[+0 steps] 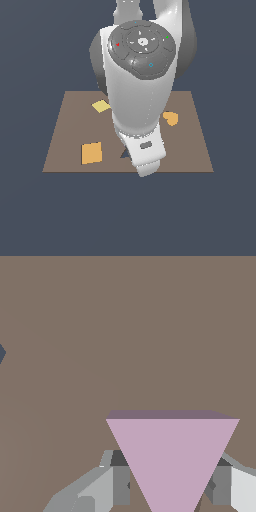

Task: Insert a designated object into the corresponding slot on a board.

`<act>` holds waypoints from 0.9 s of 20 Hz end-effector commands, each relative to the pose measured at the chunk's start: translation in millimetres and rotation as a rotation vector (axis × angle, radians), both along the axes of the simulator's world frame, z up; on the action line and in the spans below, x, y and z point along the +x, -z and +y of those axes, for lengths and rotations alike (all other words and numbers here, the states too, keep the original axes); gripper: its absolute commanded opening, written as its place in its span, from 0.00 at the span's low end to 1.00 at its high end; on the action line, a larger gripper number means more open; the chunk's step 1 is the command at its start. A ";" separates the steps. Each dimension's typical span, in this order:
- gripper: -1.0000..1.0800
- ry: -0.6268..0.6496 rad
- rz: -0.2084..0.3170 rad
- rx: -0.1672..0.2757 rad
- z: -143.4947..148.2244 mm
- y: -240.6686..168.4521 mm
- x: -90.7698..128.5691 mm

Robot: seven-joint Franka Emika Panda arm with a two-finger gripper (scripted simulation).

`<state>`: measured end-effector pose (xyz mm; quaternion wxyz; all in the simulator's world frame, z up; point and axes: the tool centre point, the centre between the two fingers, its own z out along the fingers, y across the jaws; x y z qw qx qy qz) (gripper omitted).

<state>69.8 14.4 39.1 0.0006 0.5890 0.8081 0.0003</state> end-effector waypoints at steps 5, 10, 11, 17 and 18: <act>0.00 -0.136 0.000 0.000 -8.5 -0.6 12.0; 0.00 -0.204 0.000 0.000 -12.0 -0.7 18.5; 0.00 -0.214 0.000 0.000 -12.4 -0.7 19.5; 0.00 -0.249 0.000 0.000 -13.6 -0.8 23.2; 0.00 -0.250 0.000 0.000 -13.7 -0.8 23.4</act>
